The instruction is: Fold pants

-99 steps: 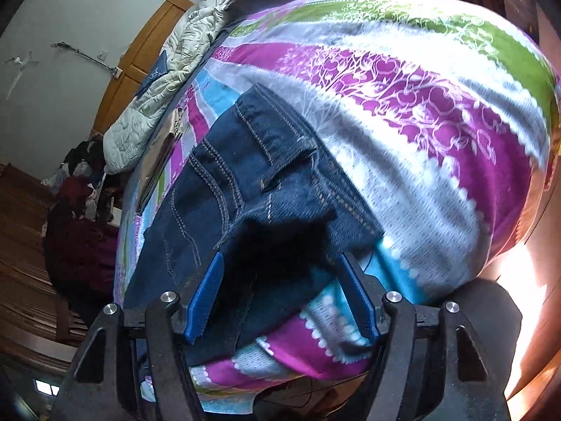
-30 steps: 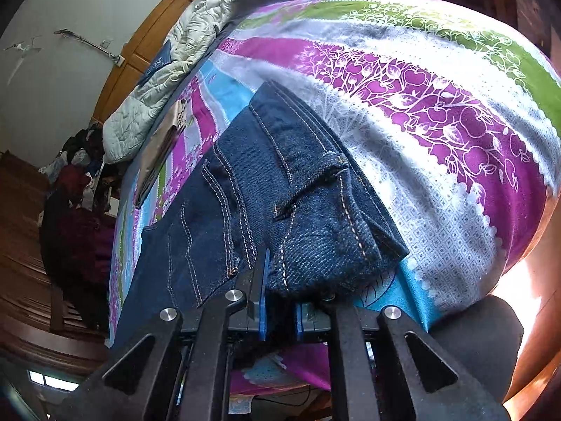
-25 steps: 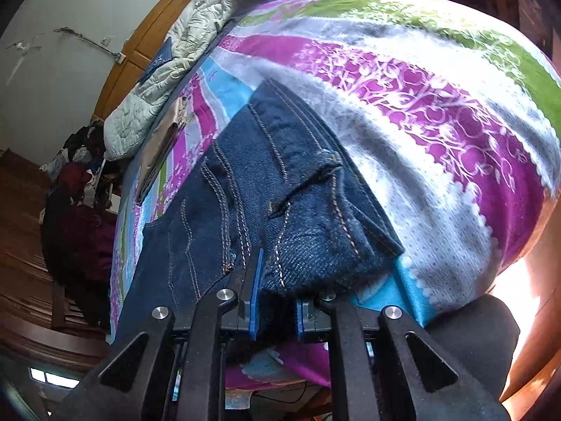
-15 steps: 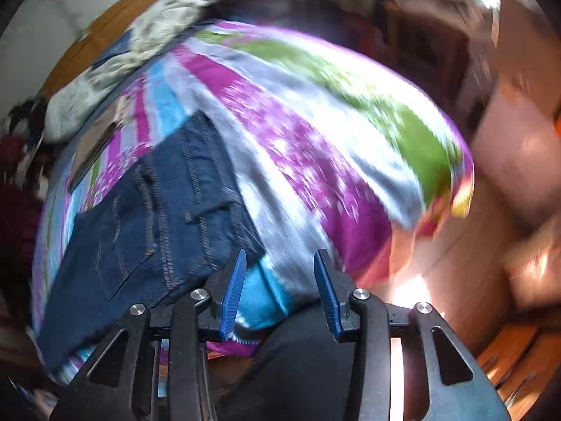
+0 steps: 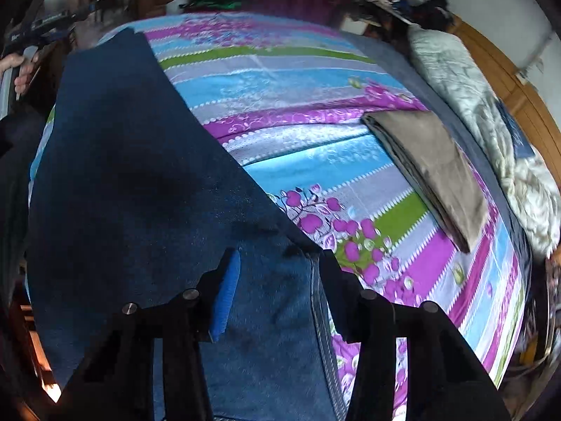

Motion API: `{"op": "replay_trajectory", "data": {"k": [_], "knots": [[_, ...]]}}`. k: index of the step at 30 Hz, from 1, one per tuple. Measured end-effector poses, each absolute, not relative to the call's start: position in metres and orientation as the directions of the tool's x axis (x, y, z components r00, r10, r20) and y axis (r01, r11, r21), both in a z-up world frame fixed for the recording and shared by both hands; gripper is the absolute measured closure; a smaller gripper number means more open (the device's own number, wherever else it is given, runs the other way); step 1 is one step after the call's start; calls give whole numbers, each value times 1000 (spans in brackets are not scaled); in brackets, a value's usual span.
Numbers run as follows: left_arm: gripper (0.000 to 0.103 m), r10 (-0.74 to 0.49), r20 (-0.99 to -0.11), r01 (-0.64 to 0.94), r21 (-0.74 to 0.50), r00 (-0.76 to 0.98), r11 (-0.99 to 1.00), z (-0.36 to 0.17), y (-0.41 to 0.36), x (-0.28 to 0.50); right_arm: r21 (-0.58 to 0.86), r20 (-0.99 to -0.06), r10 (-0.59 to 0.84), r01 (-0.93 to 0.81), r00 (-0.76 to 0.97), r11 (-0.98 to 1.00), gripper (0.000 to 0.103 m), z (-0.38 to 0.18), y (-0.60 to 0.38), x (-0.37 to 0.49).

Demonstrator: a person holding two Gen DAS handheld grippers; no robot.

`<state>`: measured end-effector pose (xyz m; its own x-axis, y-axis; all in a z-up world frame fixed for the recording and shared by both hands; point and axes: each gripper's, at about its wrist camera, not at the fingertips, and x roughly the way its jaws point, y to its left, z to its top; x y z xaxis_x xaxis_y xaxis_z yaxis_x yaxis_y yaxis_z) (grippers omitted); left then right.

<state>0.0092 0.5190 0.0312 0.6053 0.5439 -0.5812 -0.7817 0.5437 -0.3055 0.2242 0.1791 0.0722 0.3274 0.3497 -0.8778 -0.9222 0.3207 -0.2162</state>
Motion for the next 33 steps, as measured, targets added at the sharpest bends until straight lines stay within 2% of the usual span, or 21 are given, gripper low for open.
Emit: {"op": "replay_trajectory", "data": {"k": [3, 6, 9, 10, 11, 12, 13, 17, 18, 21, 23, 24, 26, 30, 33], "knots": [[17, 432, -640, -730, -315, 636, 607, 12, 504, 31, -182, -910, 333, -959, 248, 216, 51, 63, 198, 243], [17, 388, -687, -728, -302, 614, 616, -8, 503, 47, -164, -944, 266, -976, 198, 147, 51, 44, 211, 255], [17, 345, -716, -737, -346, 607, 580, -19, 511, 45, -166, -960, 205, -977, 190, 131, 51, 21, 216, 267], [17, 338, -722, -742, -355, 604, 569, -21, 513, 43, -170, -963, 189, -977, 193, 130, 56, 14, 216, 269], [17, 336, -727, -748, -357, 598, 559, -22, 515, 39, -171, -964, 183, -976, 194, 134, 74, 9, 216, 271], [17, 337, -732, -754, -355, 592, 553, -22, 518, 37, -192, -960, 181, -972, 214, 135, 82, 9, 217, 272], [17, 342, -734, -758, -351, 587, 549, -22, 518, 34, -210, -956, 184, -970, 231, 127, 96, 10, 217, 271], [17, 353, -744, -778, -343, 567, 526, -31, 517, 25, -326, -913, 188, -924, 363, 200, 103, 23, 209, 286], [17, 348, -750, -780, -340, 562, 525, -36, 518, 28, -375, -893, 152, -888, 423, 264, 103, 21, 206, 300], [17, 348, -764, -779, -305, 543, 547, -43, 518, 38, -324, -901, 150, -861, 407, 392, 103, 19, 193, 319], [16, 361, -763, -775, -276, 536, 568, -43, 515, 38, -263, -881, 269, -875, 389, 406, 101, 34, 188, 306], [15, 364, -761, -773, -270, 536, 574, -43, 514, 39, -195, -875, 343, -896, 342, 398, 96, 44, 187, 299], [14, 372, -758, -773, -265, 536, 576, -44, 513, 37, -123, -869, 417, -932, 267, 341, 55, 56, 194, 286], [16, 408, -729, -787, -289, 550, 545, -38, 512, 30, -7, -852, 509, -976, 120, 218, 54, 73, 247, 266], [14, 528, -636, -823, -364, 562, 437, -20, 523, 4, 99, -813, 581, -990, -23, 99, 53, 83, 327, 245]]}}
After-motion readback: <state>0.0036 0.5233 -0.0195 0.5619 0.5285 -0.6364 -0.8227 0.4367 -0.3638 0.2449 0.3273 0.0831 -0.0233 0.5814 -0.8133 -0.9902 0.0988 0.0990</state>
